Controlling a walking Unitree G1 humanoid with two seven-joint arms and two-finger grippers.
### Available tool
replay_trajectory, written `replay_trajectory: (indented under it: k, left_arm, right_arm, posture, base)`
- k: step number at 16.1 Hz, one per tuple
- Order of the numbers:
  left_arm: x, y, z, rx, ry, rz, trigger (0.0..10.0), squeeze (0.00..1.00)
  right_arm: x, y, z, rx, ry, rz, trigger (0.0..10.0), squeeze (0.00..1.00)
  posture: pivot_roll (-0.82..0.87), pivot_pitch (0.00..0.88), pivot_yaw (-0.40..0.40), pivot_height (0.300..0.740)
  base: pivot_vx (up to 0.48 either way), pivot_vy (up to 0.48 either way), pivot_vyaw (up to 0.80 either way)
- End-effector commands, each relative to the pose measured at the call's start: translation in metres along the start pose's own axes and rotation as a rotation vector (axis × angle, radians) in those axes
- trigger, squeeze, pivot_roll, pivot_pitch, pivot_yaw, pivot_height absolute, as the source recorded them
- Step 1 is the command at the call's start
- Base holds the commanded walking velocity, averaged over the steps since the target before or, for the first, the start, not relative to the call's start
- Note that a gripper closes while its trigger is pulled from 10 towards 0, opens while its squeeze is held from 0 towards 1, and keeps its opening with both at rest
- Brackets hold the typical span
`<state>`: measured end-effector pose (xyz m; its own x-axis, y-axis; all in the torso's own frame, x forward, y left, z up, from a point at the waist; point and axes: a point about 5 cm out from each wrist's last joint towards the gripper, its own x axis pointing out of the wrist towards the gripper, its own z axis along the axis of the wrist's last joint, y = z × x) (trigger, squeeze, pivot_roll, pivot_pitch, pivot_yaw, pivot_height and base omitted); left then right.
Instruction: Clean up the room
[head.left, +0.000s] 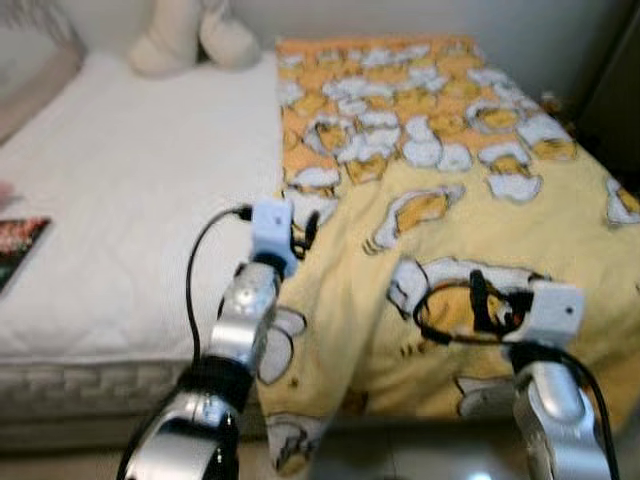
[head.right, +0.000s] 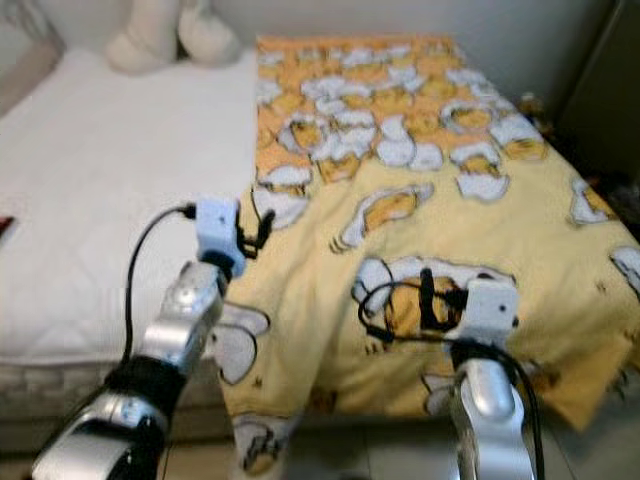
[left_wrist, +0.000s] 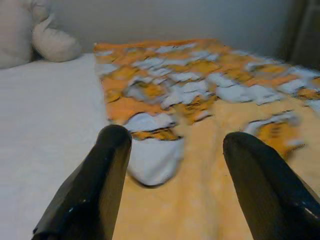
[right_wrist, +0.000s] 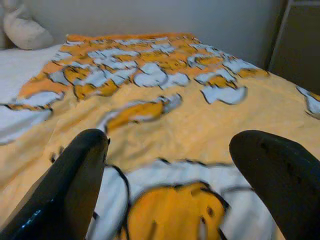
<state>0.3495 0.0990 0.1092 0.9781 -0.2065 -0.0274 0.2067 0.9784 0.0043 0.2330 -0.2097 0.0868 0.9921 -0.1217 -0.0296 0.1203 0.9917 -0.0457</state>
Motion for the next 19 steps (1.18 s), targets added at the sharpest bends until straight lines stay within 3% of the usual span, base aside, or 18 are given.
replay_trajectory:
  k: [1,2,3,4,7,10,13,15,17,19]
  left_arm:
    - [0.0,0.016,-0.008,0.007,0.061,0.064,10.0,0.0]
    - [0.001,0.021,-0.011,-0.003,0.084,0.081,10.0,0.0]
    - [0.002,0.036,-0.022,-0.022,0.18,0.114,10.0,0.0]
    - [0.004,0.04,-0.02,-0.013,0.174,0.106,10.0,0.0]
    - [0.009,0.032,-0.01,0.014,0.114,0.021,10.0,0.0]
    - [0.011,0.027,-0.014,0.027,0.147,-0.005,10.0,0.0]
    - [0.014,0.023,-0.016,0.043,0.189,-0.004,10.0,0.0]
    - [0.014,0.025,-0.02,0.027,0.218,0.045,10.0,0.0]
    - [0.0,0.052,-0.042,-0.08,0.338,0.278,10.0,0.0]
    - [-0.007,0.065,-0.047,-0.128,0.345,0.354,10.0,0.0]
  right_arm:
    - [-0.004,0.008,0.001,0.001,0.003,0.025,10.0,0.47]
    - [-0.007,0.009,0.001,-0.004,0.007,0.037,10.0,0.48]
    - [-0.021,0.014,0.0,-0.025,0.036,0.073,10.0,0.48]
    - [-0.027,0.011,-0.001,-0.031,0.045,0.068,10.0,0.48]
    - [-0.032,0.001,-0.002,-0.049,0.067,0.026,10.0,0.49]
    - [-0.034,0.008,0.002,-0.032,0.065,0.032,10.0,0.51]
    - [-0.036,0.012,-0.002,-0.022,0.079,0.041,10.0,0.49]
    - [-0.039,0.016,-0.003,-0.013,0.088,0.049,10.0,0.49]
    - [-0.048,0.021,-0.004,-0.008,0.105,0.064,10.0,0.49]
    - [-0.061,0.018,-0.005,-0.018,0.136,0.067,10.0,0.49]
  posture:
    - [-0.09,0.078,0.017,0.736]
    - [-0.1,0.094,0.019,0.736]
    - [-0.14,0.131,0.022,0.736]
    - [-0.15,0.145,0.025,0.736]
    - [-0.17,0.152,0.031,0.736]
    - [-0.16,0.163,0.038,0.736]
    - [-0.14,0.183,0.039,0.736]
    - [-0.14,0.199,0.041,0.736]
    - [-0.16,0.233,0.031,0.736]
    - [-0.2,0.272,0.014,0.736]
  base:
    - [0.0,0.0,0.0]
    - [0.0,0.0,0.0]
    - [0.0,0.0,0.0]
    - [0.0,0.0,0.0]
    - [0.0,0.22,0.0]
    - [0.0,0.48,-0.78]
    - [0.0,0.0,0.0]
    - [0.0,0.0,0.0]
    - [0.0,0.0,0.0]
    - [0.0,0.0,0.0]
